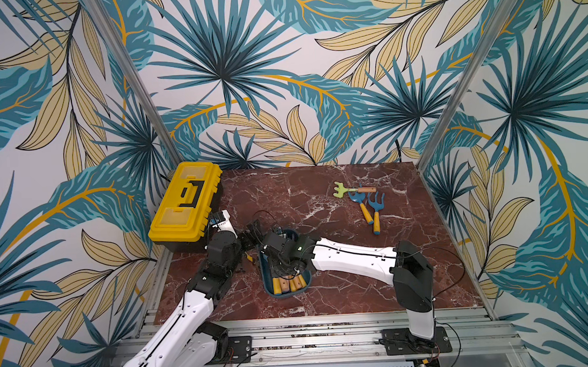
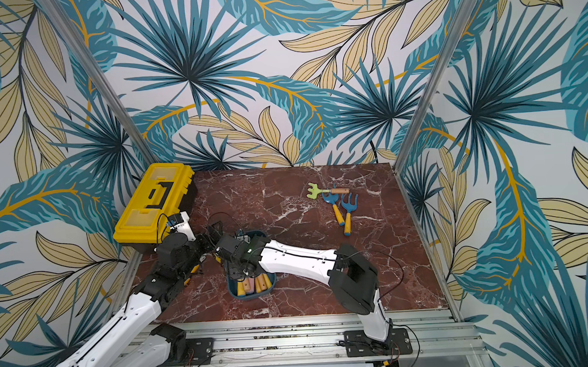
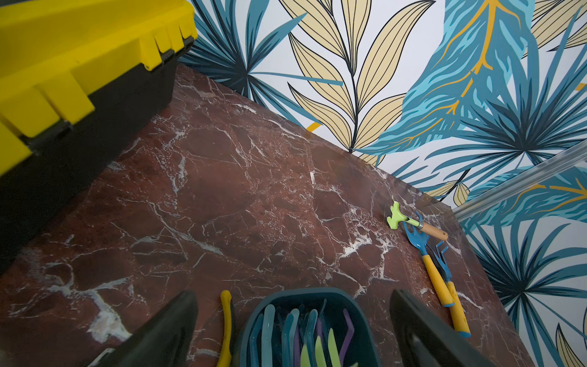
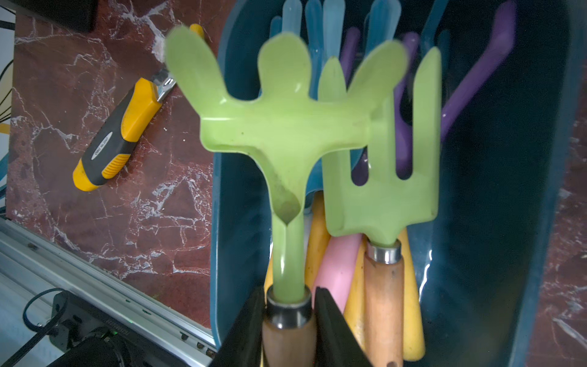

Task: Put the rake into the storage box
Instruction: Place the rake in the storage box, then pick up the rake at the center of the board.

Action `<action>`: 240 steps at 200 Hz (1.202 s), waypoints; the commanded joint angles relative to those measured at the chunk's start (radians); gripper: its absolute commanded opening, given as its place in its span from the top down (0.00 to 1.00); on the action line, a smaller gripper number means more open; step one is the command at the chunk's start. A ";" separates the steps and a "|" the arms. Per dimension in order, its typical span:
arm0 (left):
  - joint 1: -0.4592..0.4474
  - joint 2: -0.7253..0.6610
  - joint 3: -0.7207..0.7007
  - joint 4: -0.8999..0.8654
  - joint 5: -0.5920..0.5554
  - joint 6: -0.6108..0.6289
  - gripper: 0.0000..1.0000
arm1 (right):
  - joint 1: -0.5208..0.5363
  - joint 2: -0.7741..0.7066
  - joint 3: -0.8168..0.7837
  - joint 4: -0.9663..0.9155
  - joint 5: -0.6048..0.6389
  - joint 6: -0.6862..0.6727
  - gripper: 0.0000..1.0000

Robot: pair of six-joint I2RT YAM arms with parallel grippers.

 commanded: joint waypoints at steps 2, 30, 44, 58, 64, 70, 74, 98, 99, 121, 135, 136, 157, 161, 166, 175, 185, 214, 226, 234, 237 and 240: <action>0.006 0.000 -0.022 0.019 0.008 -0.001 0.00 | 0.005 -0.010 -0.010 -0.013 0.042 -0.005 0.60; 0.006 0.005 -0.020 0.022 0.024 -0.005 0.00 | 0.005 -0.025 -0.003 -0.012 0.045 -0.023 0.56; 0.005 0.010 -0.017 0.025 0.041 -0.004 0.00 | 0.002 -0.047 -0.005 -0.013 0.058 -0.038 0.54; 0.005 0.018 -0.013 0.033 0.060 0.004 0.00 | -0.009 -0.081 -0.019 -0.013 0.067 -0.051 0.54; 0.005 0.024 -0.009 0.034 0.071 0.004 0.00 | -0.013 -0.098 -0.028 -0.013 0.072 -0.059 0.53; 0.006 0.032 -0.002 0.031 0.081 0.005 0.00 | -0.020 -0.117 -0.038 -0.013 0.078 -0.067 0.52; 0.005 0.038 0.002 0.030 0.091 0.004 0.00 | -0.025 -0.128 -0.044 -0.012 0.081 -0.073 0.51; 0.004 0.090 0.047 0.018 0.195 0.005 0.00 | -0.072 -0.206 -0.091 -0.013 0.091 -0.123 0.44; 0.004 0.093 0.049 0.018 0.200 0.005 0.00 | -0.075 -0.208 -0.093 -0.013 0.091 -0.125 0.44; -0.009 0.170 0.093 0.011 0.242 0.000 0.00 | -0.147 -0.283 -0.143 -0.013 0.085 -0.178 0.35; -0.021 0.227 0.135 -0.008 0.266 -0.009 0.00 | -0.207 -0.321 -0.174 -0.013 0.072 -0.218 0.29; -0.023 0.232 0.138 -0.009 0.267 -0.010 0.00 | -0.212 -0.323 -0.176 -0.013 0.071 -0.220 0.29; -0.073 0.317 0.229 -0.061 0.284 0.001 0.00 | -0.315 -0.377 -0.220 -0.013 0.052 -0.274 0.19; -0.086 0.335 0.251 -0.077 0.282 0.006 0.00 | -0.343 -0.385 -0.229 -0.013 0.051 -0.281 0.17; -0.102 0.356 0.279 -0.097 0.281 0.012 0.00 | -0.367 -0.395 -0.237 -0.012 0.047 -0.295 0.16; -0.126 0.401 0.331 -0.132 0.289 0.021 0.00 | -0.410 -0.410 -0.250 -0.014 0.042 -0.313 0.12; -0.143 0.450 0.385 -0.167 0.312 0.024 0.00 | -0.460 -0.426 -0.265 -0.014 0.037 -0.334 0.08; -0.185 0.568 0.512 -0.233 0.354 0.028 0.00 | -0.611 -0.458 -0.312 -0.014 0.035 -0.369 0.01; -0.201 0.606 0.548 -0.245 0.366 0.035 0.00 | -0.673 -0.462 -0.330 -0.010 0.028 -0.375 0.01; -0.209 0.628 0.568 -0.254 0.367 0.039 0.00 | -0.713 -0.461 -0.341 -0.005 0.026 -0.380 0.01; -0.212 0.636 0.575 -0.257 0.368 0.041 0.00 | -0.729 -0.460 -0.343 -0.004 0.024 -0.383 0.01; -0.215 0.642 0.580 -0.260 0.369 0.042 0.00 | -0.743 -0.458 -0.345 -0.003 0.019 -0.385 0.01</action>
